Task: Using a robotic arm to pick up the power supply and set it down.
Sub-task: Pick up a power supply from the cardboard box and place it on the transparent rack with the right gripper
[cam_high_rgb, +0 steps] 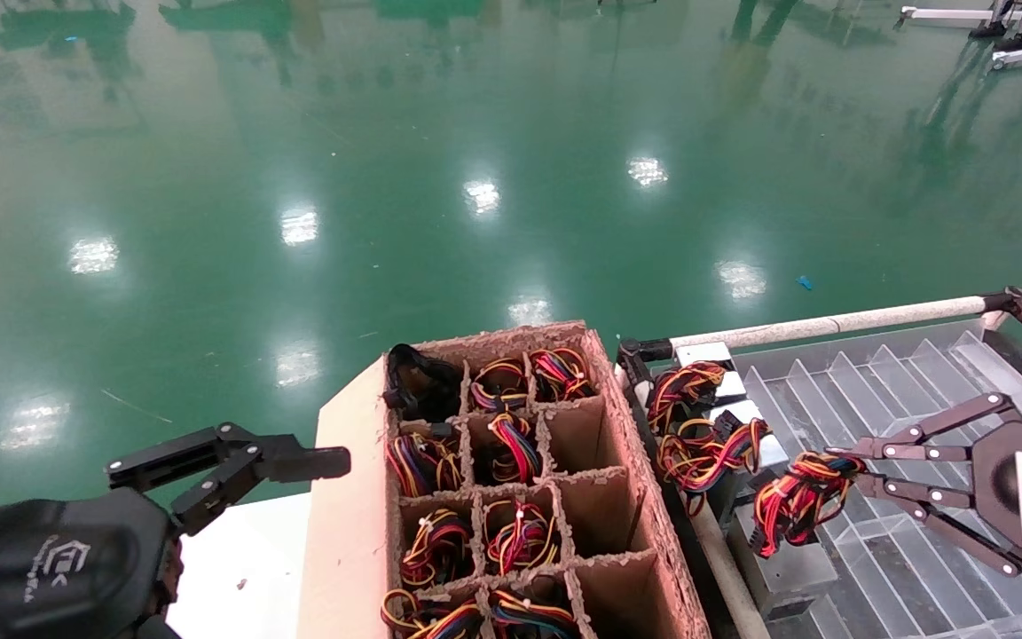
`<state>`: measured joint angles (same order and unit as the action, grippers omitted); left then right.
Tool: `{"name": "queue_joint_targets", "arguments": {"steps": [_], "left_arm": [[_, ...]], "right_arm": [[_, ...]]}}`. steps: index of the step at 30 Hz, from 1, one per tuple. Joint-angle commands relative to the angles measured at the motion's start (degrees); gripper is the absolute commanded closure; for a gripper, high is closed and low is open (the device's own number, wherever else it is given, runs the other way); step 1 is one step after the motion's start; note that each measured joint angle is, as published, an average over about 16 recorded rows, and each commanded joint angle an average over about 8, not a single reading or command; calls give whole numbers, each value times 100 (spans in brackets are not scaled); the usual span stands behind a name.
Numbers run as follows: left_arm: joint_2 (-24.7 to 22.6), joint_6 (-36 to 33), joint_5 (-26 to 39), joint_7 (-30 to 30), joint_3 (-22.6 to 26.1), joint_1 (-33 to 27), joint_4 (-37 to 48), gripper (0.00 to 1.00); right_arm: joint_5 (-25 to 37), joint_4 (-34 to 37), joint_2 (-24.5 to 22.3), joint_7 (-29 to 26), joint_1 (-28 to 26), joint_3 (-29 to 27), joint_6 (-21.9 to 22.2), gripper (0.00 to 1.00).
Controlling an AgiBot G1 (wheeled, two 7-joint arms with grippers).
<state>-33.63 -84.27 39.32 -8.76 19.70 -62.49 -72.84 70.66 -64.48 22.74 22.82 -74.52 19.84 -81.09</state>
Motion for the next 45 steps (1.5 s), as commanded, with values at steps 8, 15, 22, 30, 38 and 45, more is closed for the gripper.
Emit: {"name": "queue_joint_targets", "arguments": {"steps": [8, 15, 22, 30, 38, 45], "left_arm": [[0, 0, -1, 0, 1, 0, 0, 0], [1, 1, -1, 1, 1, 0, 1, 0], [1, 2, -2, 1, 1, 1, 2, 0], [1, 2, -2, 1, 1, 1, 1, 0], [1, 2, -2, 1, 1, 1, 1, 0], [1, 2, -2, 1, 1, 0, 2, 0]], "right_arm": [[114, 440, 80, 278, -48, 56, -76, 100], [221, 649, 141, 400, -120, 109, -128, 28], [247, 691, 162, 418, -136, 123, -138, 0], [244, 661, 150, 406, -129, 119, -138, 0], [230, 643, 142, 399, -123, 112, -138, 0], [108, 580, 182, 256, -69, 93, -150, 0]]}}
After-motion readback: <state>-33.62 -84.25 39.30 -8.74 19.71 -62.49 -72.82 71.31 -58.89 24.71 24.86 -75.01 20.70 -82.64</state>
